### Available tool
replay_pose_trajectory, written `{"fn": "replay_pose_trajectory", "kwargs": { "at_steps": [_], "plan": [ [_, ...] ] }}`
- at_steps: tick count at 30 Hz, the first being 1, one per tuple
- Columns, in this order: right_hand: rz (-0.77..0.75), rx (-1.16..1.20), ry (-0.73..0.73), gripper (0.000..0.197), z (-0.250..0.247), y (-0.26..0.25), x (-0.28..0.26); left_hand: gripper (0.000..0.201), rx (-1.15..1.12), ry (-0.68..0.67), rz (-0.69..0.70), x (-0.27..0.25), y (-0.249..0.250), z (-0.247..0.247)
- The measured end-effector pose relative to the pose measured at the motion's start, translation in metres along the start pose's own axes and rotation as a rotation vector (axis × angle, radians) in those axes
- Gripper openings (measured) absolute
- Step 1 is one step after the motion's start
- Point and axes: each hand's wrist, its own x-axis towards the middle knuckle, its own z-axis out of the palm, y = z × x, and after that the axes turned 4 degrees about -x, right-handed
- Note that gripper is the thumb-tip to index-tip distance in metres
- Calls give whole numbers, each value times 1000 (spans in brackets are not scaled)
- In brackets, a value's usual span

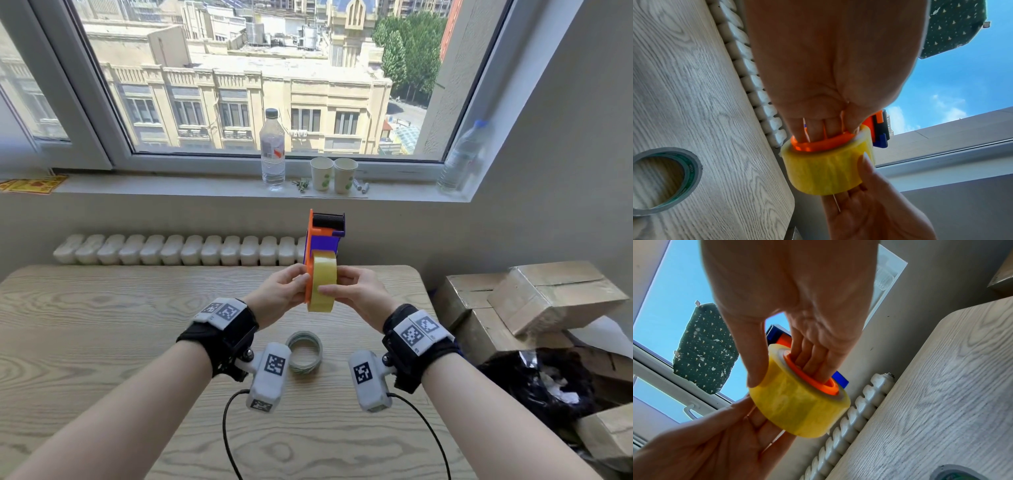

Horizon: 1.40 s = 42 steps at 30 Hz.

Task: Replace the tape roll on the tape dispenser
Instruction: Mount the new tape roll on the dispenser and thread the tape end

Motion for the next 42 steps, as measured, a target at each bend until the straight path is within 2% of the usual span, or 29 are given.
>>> {"fn": "replay_pose_trajectory", "kwargs": {
  "at_steps": [3,8,10,13,16,18,22,27,34,42],
  "plan": [
    [23,-13,82,29,2,0,3,31,13,-4,11,0,0,2],
    [113,-27,201,48,5,0,10,38,42,-33,6,0,-5,5],
    [110,-9,181,46,5,-1,8,38,39,-24,2,1,-6,6],
    [57,-12,72,25,3,-2,3,37,12,-8,16,0,-4,3],
    [-3,-51,-7,34,2,-2,0,36,-6,10,22,1,-2,1],
    [-8,-65,8,35,4,-3,0,36,12,22,23,1,-1,0],
    [36,-23,102,26,8,-5,0,34,45,17,23,1,-1,1],
    [142,-10,210,47,11,-9,7,27,60,6,17,0,-4,4],
    [61,-40,62,31,8,-5,2,28,17,39,19,1,1,4],
    [28,-133,66,43,5,-2,2,34,33,39,20,4,1,2]
  ]
}}
